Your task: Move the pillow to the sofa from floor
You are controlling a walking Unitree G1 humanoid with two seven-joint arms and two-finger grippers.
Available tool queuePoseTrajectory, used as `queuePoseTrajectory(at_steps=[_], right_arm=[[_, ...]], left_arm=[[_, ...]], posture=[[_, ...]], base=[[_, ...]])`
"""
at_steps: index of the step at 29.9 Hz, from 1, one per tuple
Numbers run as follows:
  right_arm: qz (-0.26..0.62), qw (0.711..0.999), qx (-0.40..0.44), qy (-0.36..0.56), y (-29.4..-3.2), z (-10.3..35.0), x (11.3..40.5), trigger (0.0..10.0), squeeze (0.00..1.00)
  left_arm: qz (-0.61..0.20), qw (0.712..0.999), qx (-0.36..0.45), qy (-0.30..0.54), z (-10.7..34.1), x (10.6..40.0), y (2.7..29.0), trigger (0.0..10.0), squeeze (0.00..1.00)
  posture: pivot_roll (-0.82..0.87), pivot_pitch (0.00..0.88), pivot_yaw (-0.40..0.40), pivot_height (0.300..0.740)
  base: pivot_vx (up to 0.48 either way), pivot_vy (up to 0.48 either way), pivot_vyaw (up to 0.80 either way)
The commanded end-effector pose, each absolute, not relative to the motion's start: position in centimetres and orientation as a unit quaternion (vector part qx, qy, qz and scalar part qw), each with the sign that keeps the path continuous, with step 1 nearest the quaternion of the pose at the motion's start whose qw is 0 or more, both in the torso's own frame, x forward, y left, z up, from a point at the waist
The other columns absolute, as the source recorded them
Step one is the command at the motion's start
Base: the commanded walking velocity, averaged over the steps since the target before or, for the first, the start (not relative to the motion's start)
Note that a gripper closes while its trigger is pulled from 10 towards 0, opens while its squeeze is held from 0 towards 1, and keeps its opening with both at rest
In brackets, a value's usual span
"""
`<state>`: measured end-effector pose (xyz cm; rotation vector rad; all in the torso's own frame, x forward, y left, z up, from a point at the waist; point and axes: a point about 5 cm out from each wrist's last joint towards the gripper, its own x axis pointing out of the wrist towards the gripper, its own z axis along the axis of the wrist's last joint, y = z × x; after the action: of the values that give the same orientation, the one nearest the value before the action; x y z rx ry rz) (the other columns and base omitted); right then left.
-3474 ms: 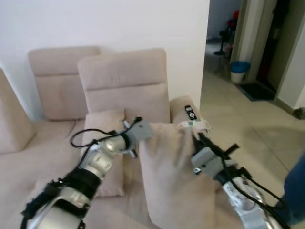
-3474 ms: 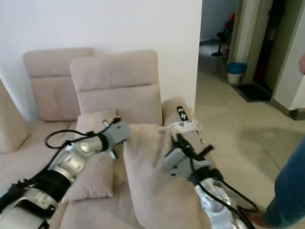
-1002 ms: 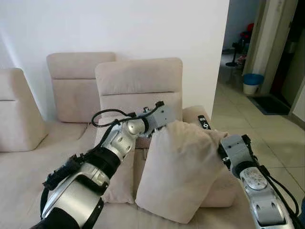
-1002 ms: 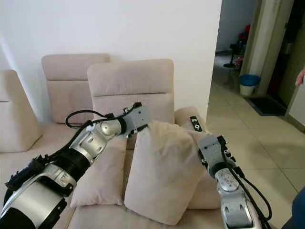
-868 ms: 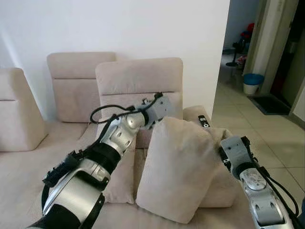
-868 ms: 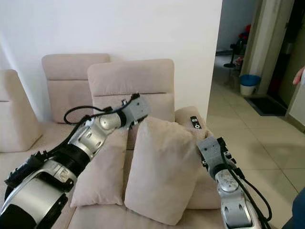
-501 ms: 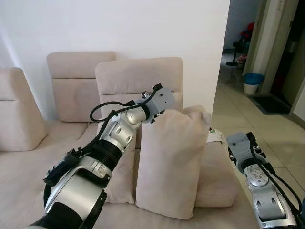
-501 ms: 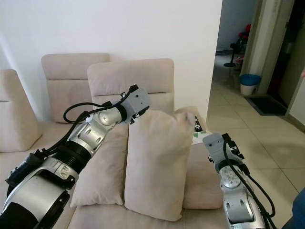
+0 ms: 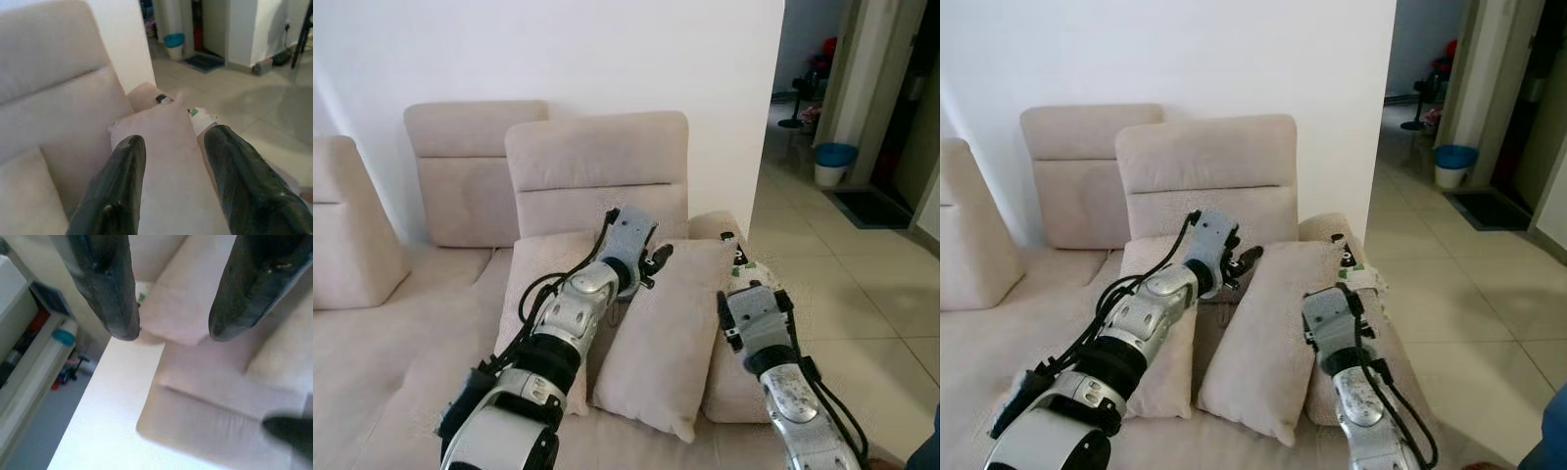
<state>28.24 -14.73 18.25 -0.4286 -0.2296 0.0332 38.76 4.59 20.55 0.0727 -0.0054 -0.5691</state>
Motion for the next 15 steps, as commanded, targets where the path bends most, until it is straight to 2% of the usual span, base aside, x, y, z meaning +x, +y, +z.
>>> queuePoseTrajectory(at_steps=[1, 6, 11, 15], right_arm=[[0.027, 0.973, -0.195, -0.122, -13.9, 17.9, 27.8, 10.0, 0.00], [0.033, 0.975, -0.175, -0.130, -13.5, 17.4, 27.1, 10.0, 0.00], [0.051, 0.985, -0.118, -0.118, -13.6, 15.0, 25.4, 10.0, 0.00], [0.051, 0.987, -0.098, -0.114, -14.0, 14.3, 24.8, 10.0, 0.00]], left_arm=[[-0.277, 0.961, 0.017, -0.002, 19.9, 38.5, 5.1, 10.0, 0.00], [-0.278, 0.961, -0.010, 0.001, 18.6, 37.8, 5.6, 10.0, 0.00], [-0.277, 0.957, -0.075, 0.032, 14.2, 35.0, 7.3, 10.0, 0.00], [-0.264, 0.957, -0.111, 0.050, 12.4, 33.5, 8.4, 10.0, 0.00]], posture=[[-0.19, 0.000, 0.117, 0.740], [-0.19, 0.000, 0.116, 0.740], [-0.16, 0.000, 0.102, 0.740], [-0.15, 0.000, 0.096, 0.740]], base=[[0.000, 0.000, 0.00], [0.000, 0.000, 0.00], [0.000, 0.000, 0.00], [0.000, 0.000, 0.00]])
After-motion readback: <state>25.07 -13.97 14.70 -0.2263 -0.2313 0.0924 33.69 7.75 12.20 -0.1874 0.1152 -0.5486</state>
